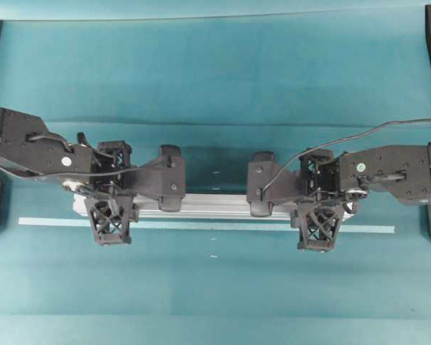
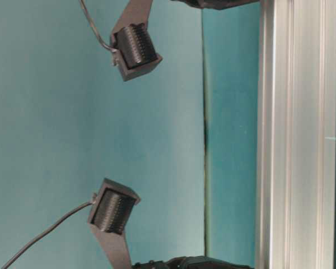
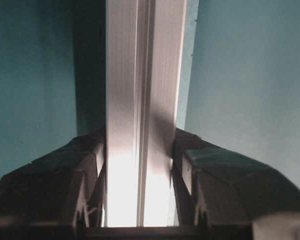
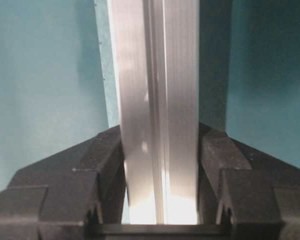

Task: Lift the metal rail with both hands.
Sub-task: 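Hold the rail steady in both grippers above the table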

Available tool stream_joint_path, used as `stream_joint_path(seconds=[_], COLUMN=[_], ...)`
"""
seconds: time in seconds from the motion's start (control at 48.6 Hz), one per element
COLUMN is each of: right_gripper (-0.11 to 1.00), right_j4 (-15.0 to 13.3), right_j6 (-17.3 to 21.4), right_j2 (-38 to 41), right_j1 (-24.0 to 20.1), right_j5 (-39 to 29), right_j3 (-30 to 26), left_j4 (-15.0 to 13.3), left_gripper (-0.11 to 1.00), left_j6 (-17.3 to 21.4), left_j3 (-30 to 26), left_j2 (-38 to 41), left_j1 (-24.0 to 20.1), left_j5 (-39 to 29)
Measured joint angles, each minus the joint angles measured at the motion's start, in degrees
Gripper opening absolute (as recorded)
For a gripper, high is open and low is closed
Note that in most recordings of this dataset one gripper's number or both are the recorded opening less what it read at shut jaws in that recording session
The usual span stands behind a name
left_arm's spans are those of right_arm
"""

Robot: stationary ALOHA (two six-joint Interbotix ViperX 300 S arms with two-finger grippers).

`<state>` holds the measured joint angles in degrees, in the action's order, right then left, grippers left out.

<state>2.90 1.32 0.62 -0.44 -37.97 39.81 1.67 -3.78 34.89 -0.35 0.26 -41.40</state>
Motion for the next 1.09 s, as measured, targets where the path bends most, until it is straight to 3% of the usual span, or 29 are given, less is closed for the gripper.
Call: stream_joint_path(seconds=[1.091], right_gripper=[0.40], right_j4=[0.09], right_j6=[0.09], right_j2=[0.88], right_j1=[0.00], right_j5=[0.97], right_j3=[0.09], left_j4=[0.09], left_gripper=[0.31], left_j6=[0.00], left_j3=[0.44], left_j2=[1.05], left_j1=[0.18], left_j5=[1.58])
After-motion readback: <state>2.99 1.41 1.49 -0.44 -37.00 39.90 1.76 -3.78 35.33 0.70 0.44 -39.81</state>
